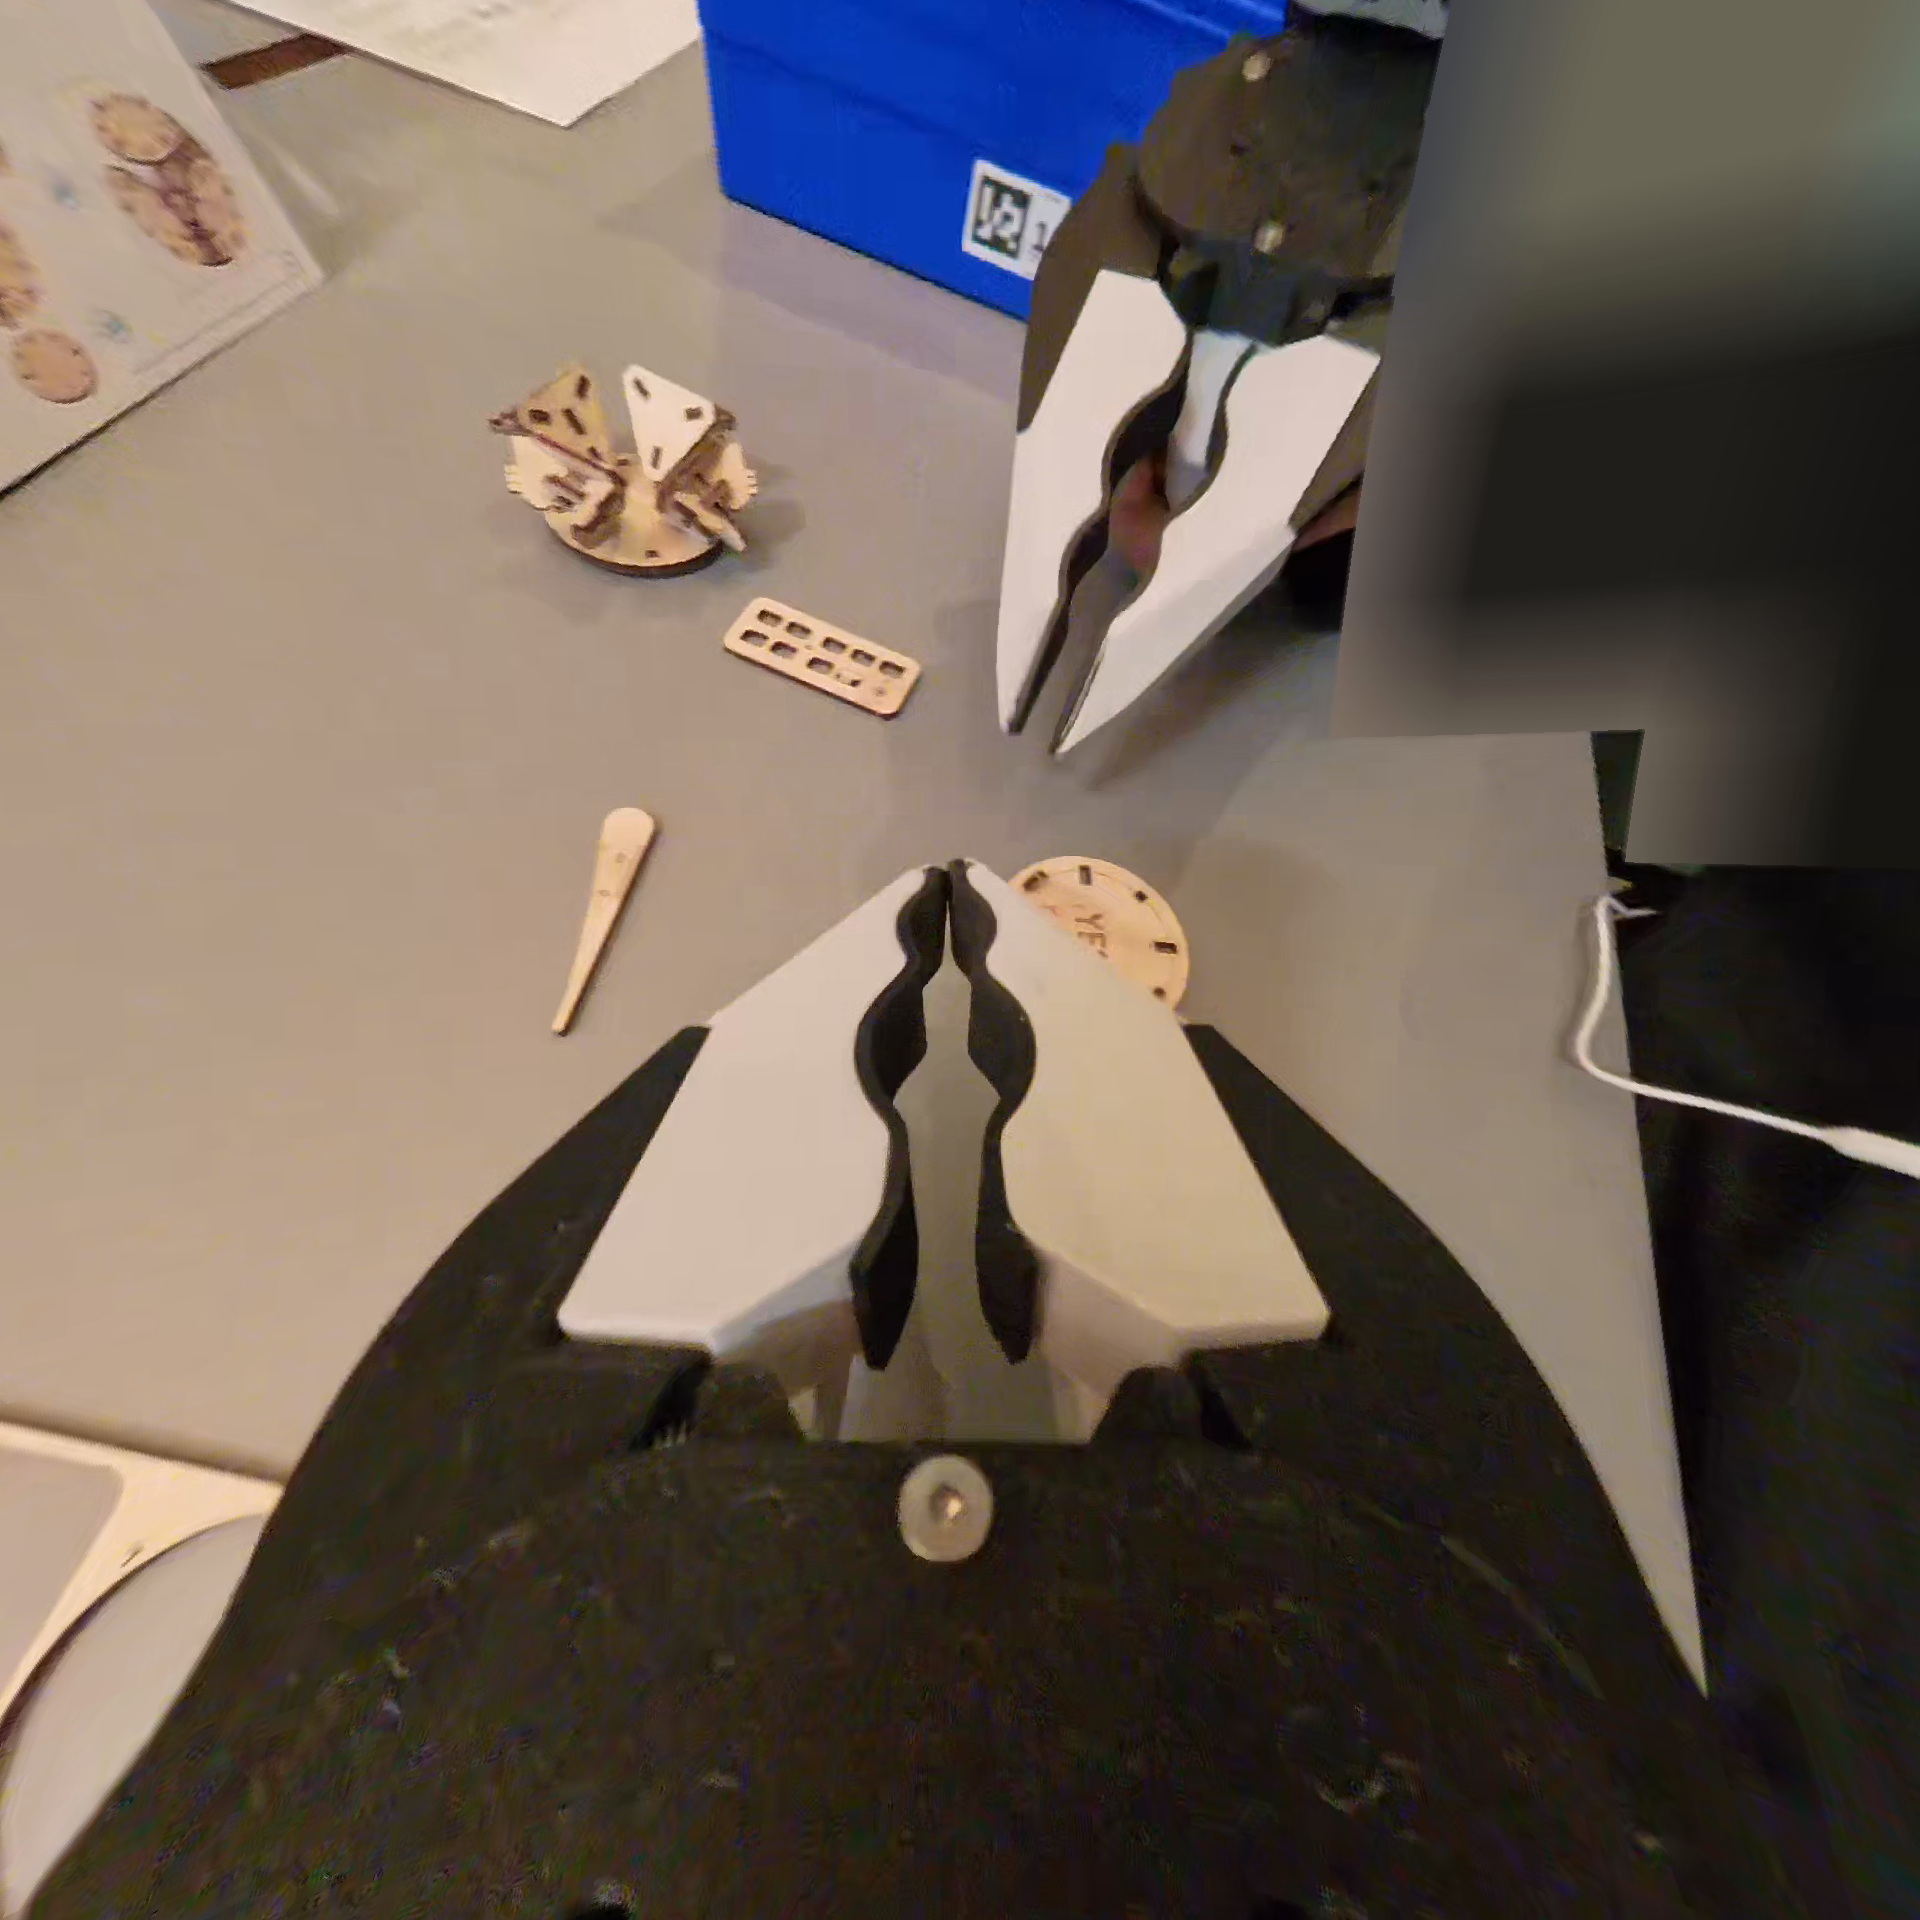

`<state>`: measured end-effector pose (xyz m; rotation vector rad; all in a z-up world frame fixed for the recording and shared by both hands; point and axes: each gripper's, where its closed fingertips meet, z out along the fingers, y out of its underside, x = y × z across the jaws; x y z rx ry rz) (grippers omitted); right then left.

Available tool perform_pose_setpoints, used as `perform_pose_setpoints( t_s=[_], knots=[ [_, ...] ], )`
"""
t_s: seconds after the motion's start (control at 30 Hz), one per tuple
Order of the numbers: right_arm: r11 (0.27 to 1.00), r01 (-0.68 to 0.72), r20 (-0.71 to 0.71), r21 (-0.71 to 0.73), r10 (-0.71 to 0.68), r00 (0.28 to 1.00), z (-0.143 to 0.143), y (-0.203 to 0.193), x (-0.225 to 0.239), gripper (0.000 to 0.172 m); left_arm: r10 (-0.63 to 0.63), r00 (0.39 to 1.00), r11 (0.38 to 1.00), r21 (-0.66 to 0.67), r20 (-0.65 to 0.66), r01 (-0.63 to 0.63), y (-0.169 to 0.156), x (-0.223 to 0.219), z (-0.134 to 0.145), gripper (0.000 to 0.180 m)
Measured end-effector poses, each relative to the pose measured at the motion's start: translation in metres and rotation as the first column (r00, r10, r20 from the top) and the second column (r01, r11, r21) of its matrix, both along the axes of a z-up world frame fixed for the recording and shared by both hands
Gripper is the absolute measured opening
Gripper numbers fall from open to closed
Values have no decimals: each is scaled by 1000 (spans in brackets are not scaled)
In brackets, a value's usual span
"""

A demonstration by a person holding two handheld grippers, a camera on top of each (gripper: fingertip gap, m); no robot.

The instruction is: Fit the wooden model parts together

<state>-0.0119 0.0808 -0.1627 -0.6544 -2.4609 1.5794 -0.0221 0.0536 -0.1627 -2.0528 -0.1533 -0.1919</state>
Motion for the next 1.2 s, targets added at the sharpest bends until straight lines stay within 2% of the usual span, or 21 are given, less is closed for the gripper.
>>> perform_pose_setpoints(
  t_s=[0.13, 0.4, 0.53, 0.73, 0.87, 1.0, 1.1, 1.2],
  knots=[
    [995, -23, -78, 94, 31, 996, -10, -3, 11, 0, -84, 995, 996, -26, 49, 85, 7, 14, -11, 0],
    [985, -72, -6, 160, 74, 997, -25, -8, 14, 0, -132, 988, 989, -54, 82, 136, 7, 28, -15, 0],
    [988, -46, -14, 149, 48, 999, -23, -8, 10, 0, -134, 989, 986, -88, 61, 139, 2, 31, -20, 0],
    [973, -63, -18, 223, 69, 997, -33, -12, 14, 0, -101, 994, 989, -102, 39, 104, -2, 28, -21, 0],
    [975, -38, -20, 217, 43, 999, -32, -10, 10, 0, -87, 996, 986, -140, 33, 91, -4, 28, -26, 0],
    [971, -59, -10, 230, 63, 998, -35, -13, 14, 0, -58, 998, 991, -120, 12, 59, -4, 25, -22, 0],
    [974, -46, -4, 224, 48, 999, -35, -13, 13, 0, -48, 997, 993, -104, 63, 55, -4, 26, -22, 0],
    [988, -57, 15, 146, 55, 998, -25, -12, 13, 4, -64, 992, 996, -55, 106, 70, -2, 30, -15, 0]
  ],
)
